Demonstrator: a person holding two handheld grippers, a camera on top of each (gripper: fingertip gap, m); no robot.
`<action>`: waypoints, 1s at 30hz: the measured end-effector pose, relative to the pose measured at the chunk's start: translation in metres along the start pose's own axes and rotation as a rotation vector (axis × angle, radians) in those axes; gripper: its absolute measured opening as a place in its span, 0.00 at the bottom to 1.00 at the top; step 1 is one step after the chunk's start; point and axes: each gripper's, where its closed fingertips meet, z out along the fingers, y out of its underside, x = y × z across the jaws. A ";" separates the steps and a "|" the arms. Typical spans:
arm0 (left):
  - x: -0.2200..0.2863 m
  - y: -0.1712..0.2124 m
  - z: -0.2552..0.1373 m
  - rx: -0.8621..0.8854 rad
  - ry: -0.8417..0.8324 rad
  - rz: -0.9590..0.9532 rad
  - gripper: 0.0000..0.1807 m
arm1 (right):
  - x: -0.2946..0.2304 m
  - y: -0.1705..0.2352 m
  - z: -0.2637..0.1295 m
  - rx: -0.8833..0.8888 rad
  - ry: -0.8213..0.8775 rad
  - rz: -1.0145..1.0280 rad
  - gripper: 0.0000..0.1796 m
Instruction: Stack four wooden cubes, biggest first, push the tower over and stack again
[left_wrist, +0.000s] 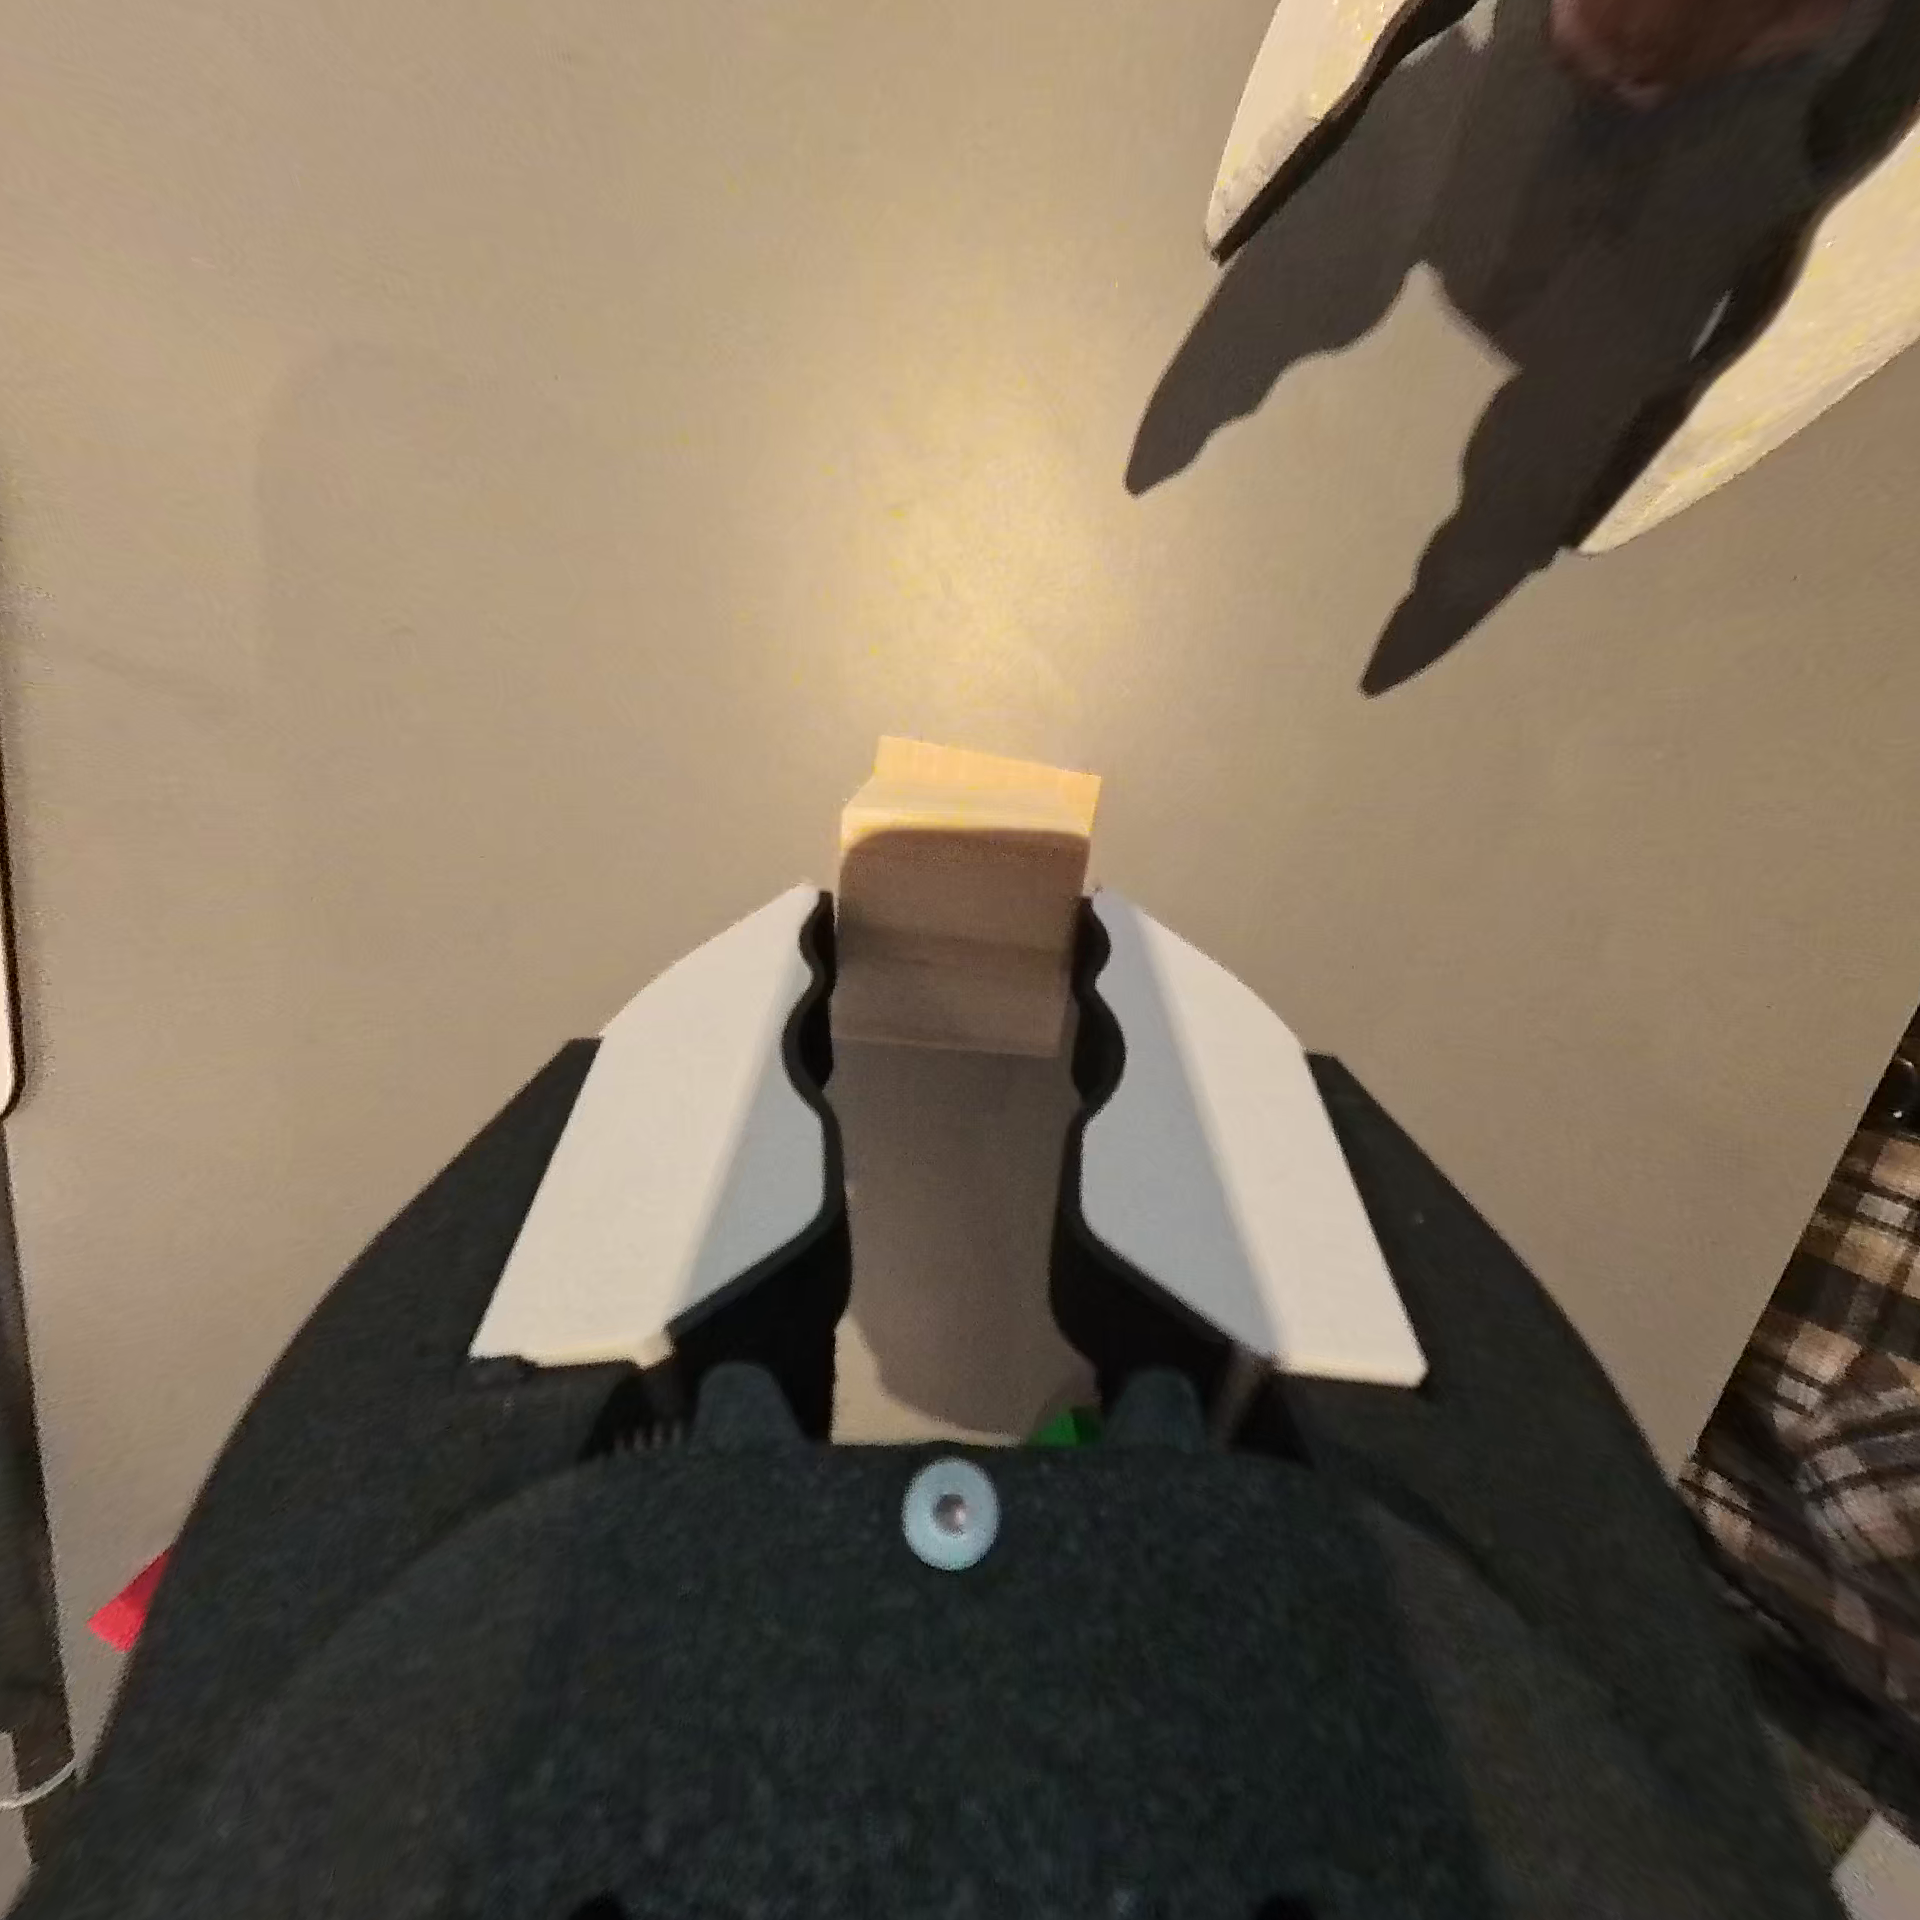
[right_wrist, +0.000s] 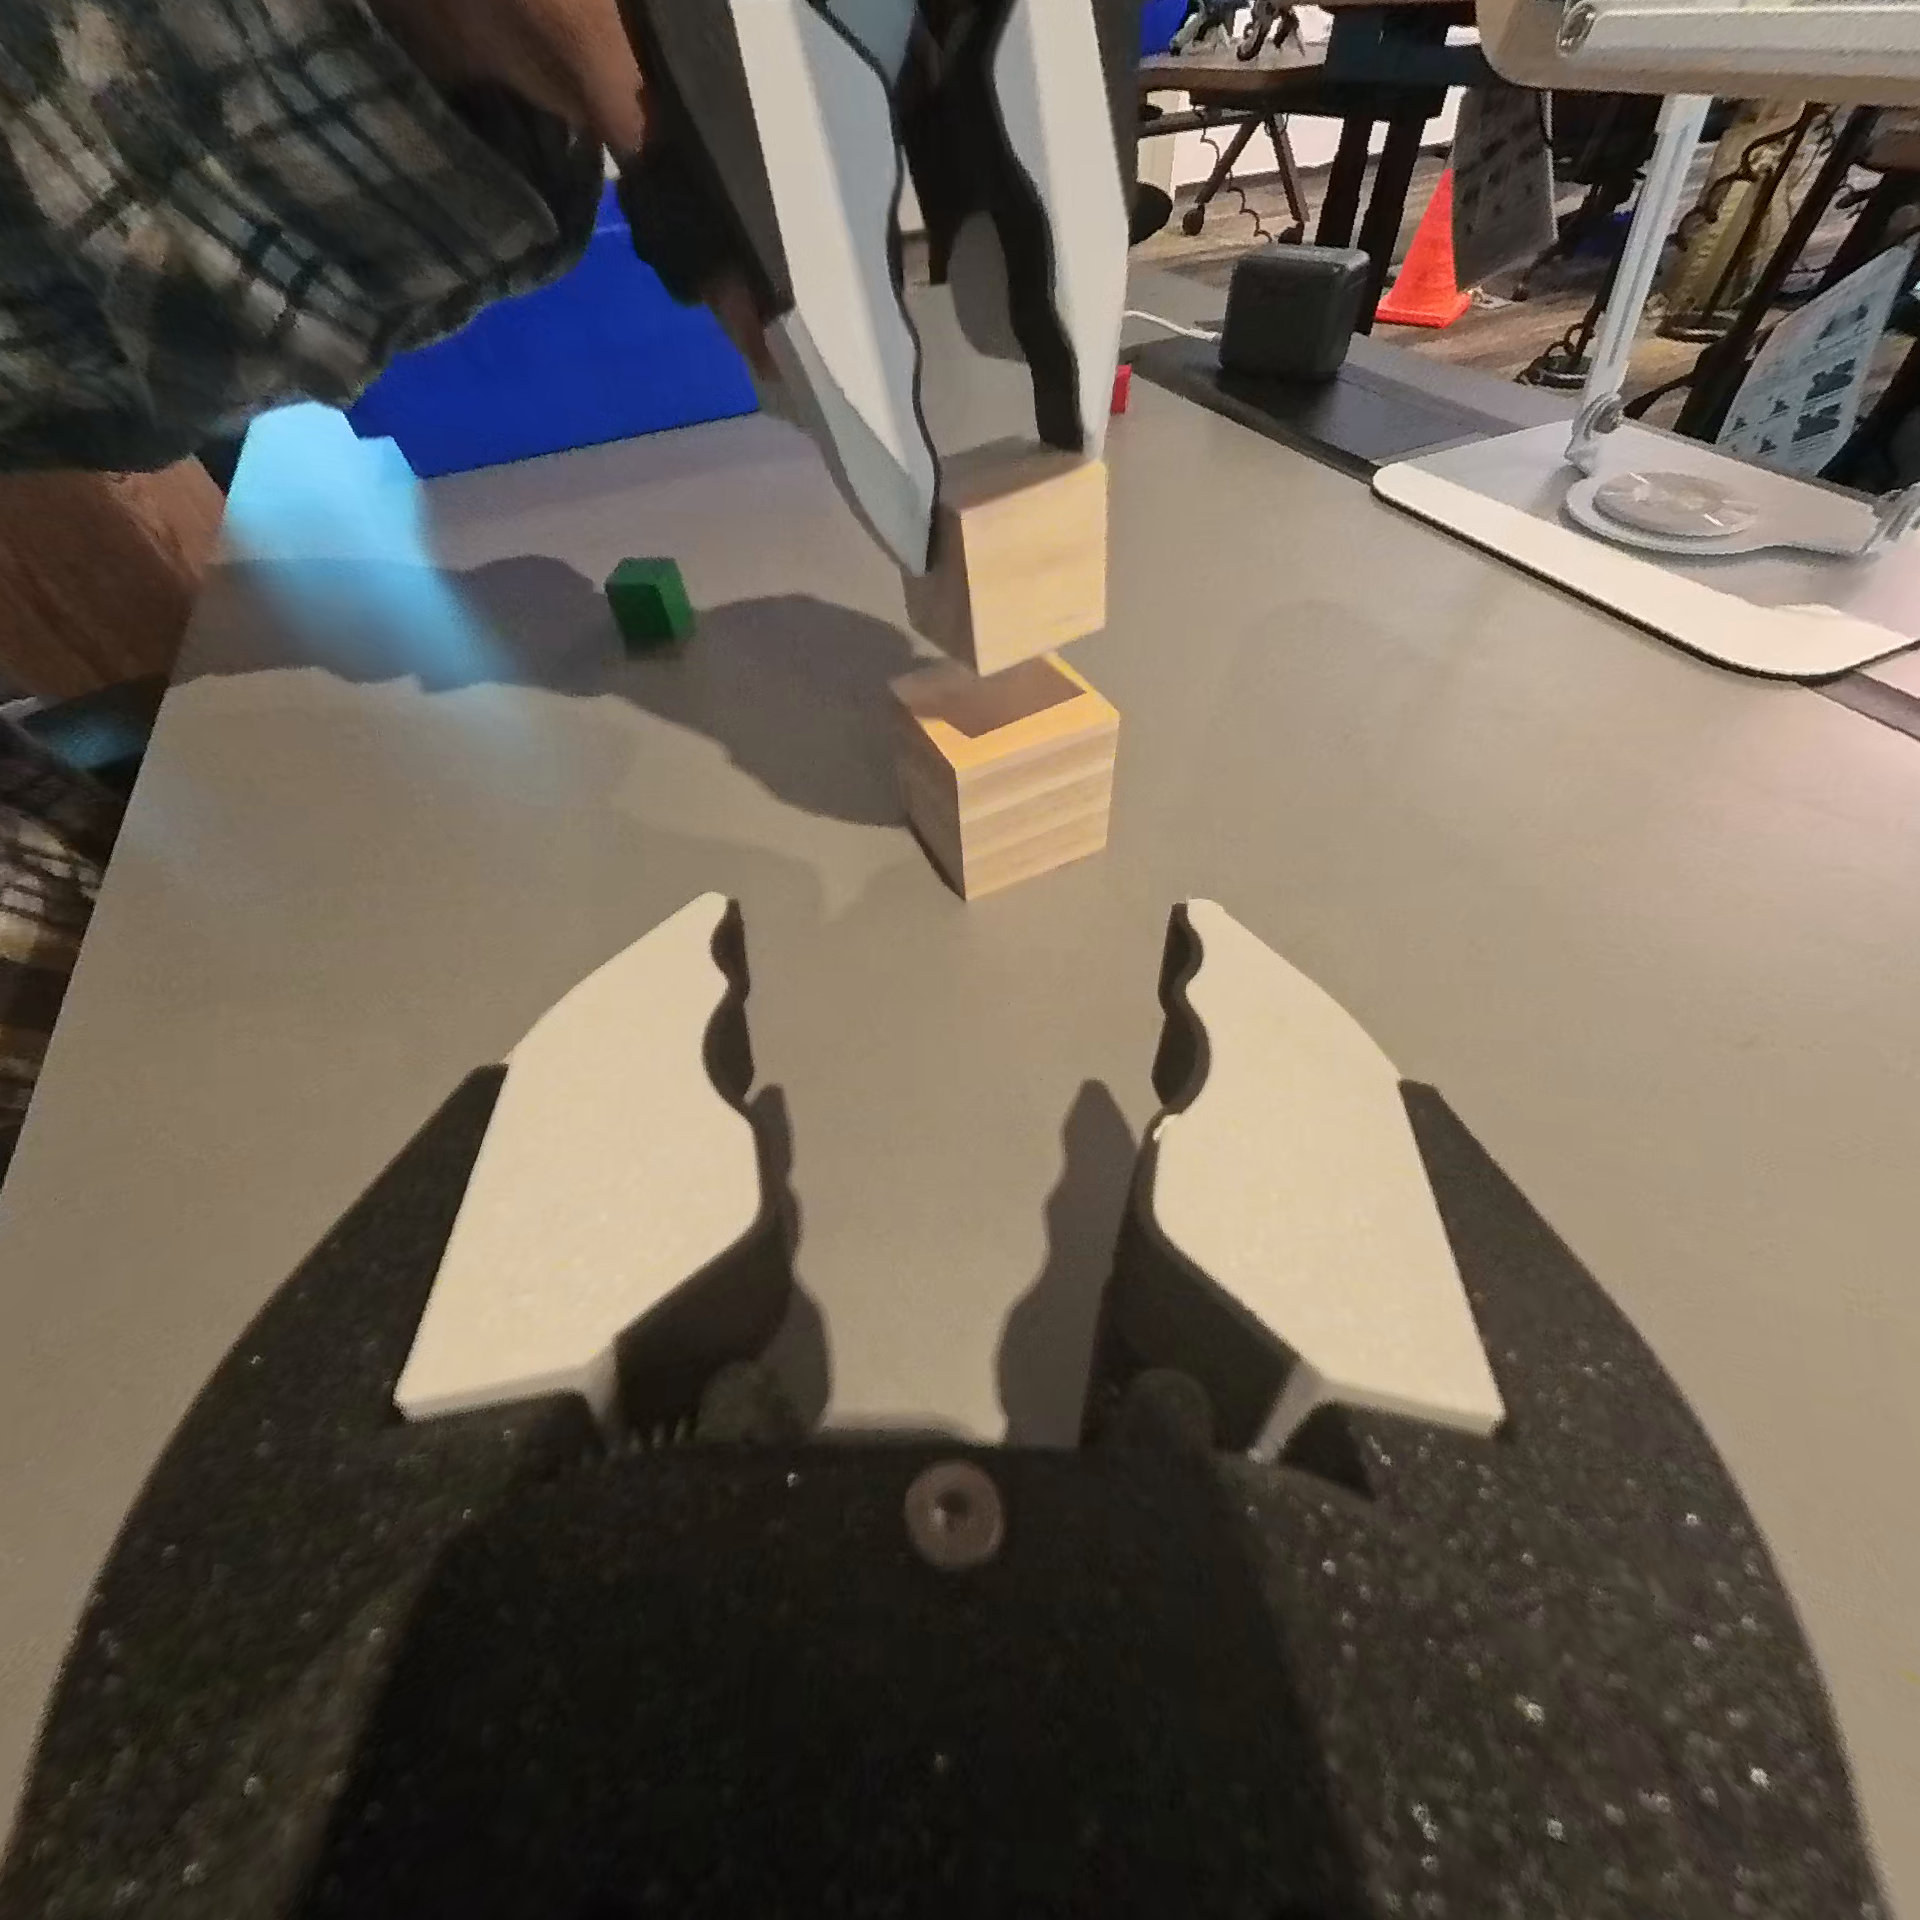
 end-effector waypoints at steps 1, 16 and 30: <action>0.000 0.000 0.002 -0.006 0.002 0.002 0.24 | 0.000 0.000 0.000 -0.001 -0.001 0.001 0.42; 0.004 0.004 0.013 -0.065 0.015 0.081 0.24 | -0.001 0.001 0.001 -0.006 -0.013 0.011 0.41; 0.006 0.004 0.018 -0.076 0.033 0.102 0.24 | -0.001 0.002 0.002 -0.012 -0.023 0.018 0.41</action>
